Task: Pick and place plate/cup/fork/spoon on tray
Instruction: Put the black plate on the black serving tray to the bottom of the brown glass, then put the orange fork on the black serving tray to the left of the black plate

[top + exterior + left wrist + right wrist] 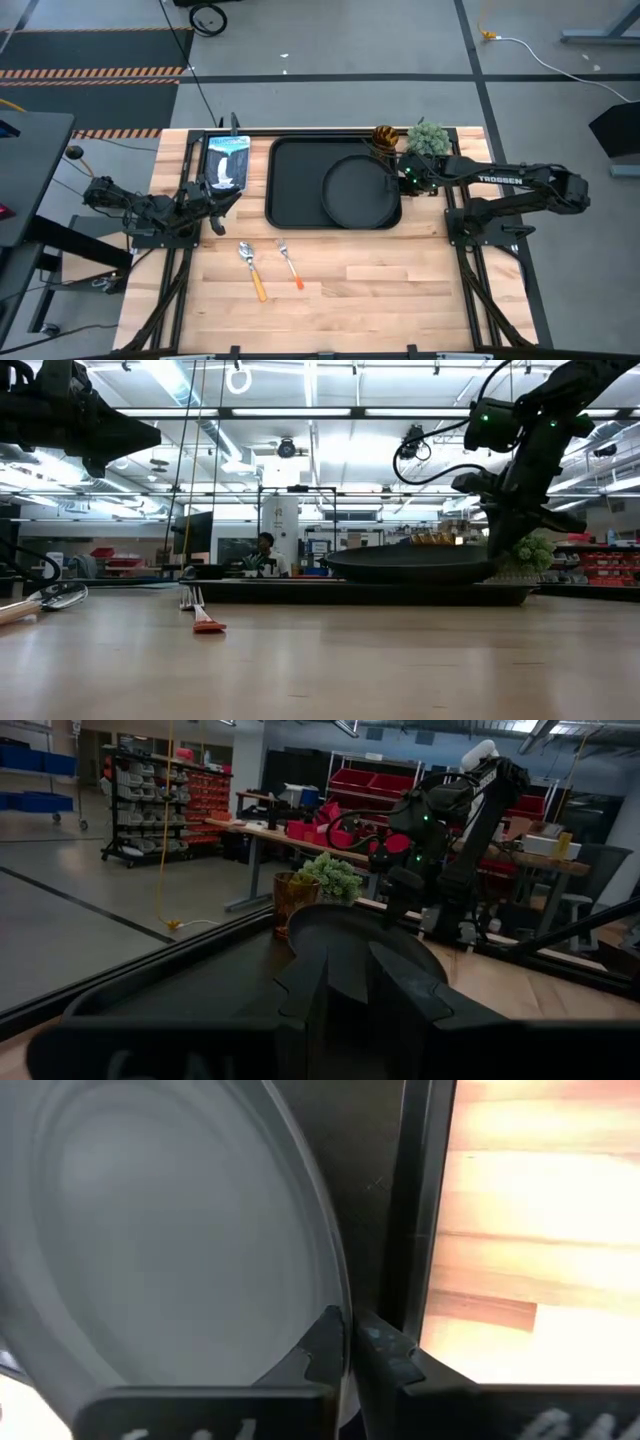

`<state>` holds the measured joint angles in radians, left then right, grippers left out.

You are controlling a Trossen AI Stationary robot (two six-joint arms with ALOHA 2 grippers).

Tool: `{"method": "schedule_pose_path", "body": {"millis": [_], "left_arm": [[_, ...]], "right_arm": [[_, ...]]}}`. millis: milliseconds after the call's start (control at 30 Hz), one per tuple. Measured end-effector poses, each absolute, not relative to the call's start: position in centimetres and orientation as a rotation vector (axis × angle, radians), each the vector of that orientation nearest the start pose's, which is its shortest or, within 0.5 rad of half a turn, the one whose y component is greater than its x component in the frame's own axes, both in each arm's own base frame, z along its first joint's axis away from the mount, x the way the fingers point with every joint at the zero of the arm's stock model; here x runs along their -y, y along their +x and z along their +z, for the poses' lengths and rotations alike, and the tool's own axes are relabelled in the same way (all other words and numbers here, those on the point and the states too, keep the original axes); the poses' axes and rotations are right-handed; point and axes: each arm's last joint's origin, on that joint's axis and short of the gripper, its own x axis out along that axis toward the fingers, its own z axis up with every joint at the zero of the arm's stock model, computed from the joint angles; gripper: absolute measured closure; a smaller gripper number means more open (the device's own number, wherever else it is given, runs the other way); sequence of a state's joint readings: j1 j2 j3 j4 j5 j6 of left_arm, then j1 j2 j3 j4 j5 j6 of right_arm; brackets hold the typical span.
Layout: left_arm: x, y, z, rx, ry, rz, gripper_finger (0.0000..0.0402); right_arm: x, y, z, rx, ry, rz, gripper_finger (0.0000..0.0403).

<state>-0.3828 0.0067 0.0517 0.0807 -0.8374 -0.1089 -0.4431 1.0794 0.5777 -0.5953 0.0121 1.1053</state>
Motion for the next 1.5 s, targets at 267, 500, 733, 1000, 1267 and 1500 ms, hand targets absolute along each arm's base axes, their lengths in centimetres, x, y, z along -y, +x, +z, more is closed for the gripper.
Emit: {"method": "schedule_pose_path", "body": {"millis": [267,500,733,1000,1267,1500], "left_arm": [[1.2,8.6,18.7,0.128,-0.18,0.448,0.0322],[1.2,8.6,18.7,0.126,-0.179,0.448,0.0322],[1.2,8.6,18.7,0.126,-0.178,0.448,0.0322],[1.2,8.6,18.7,0.127,-0.181,0.448,0.0322],[1.3,8.7,18.7,0.112,-0.116,0.4,0.0322],[2.1,8.9,18.8,0.111,-0.067,0.124,0.0322]], "right_arm": [[7.9,16.5,18.5,-0.764,1.201,-0.986,0.0365],[7.9,16.5,18.5,-0.779,1.172,-0.969,0.0348],[7.7,16.3,18.4,-0.827,1.135,-0.948,0.0311],[7.1,15.4,19.2,-0.952,1.12,-0.891,0.0292],[5.5,18.6,22.6,-0.747,0.918,-0.553,0.0293],[2.4,22.7,23.8,-0.545,0.69,-0.252,0.0293]]}}
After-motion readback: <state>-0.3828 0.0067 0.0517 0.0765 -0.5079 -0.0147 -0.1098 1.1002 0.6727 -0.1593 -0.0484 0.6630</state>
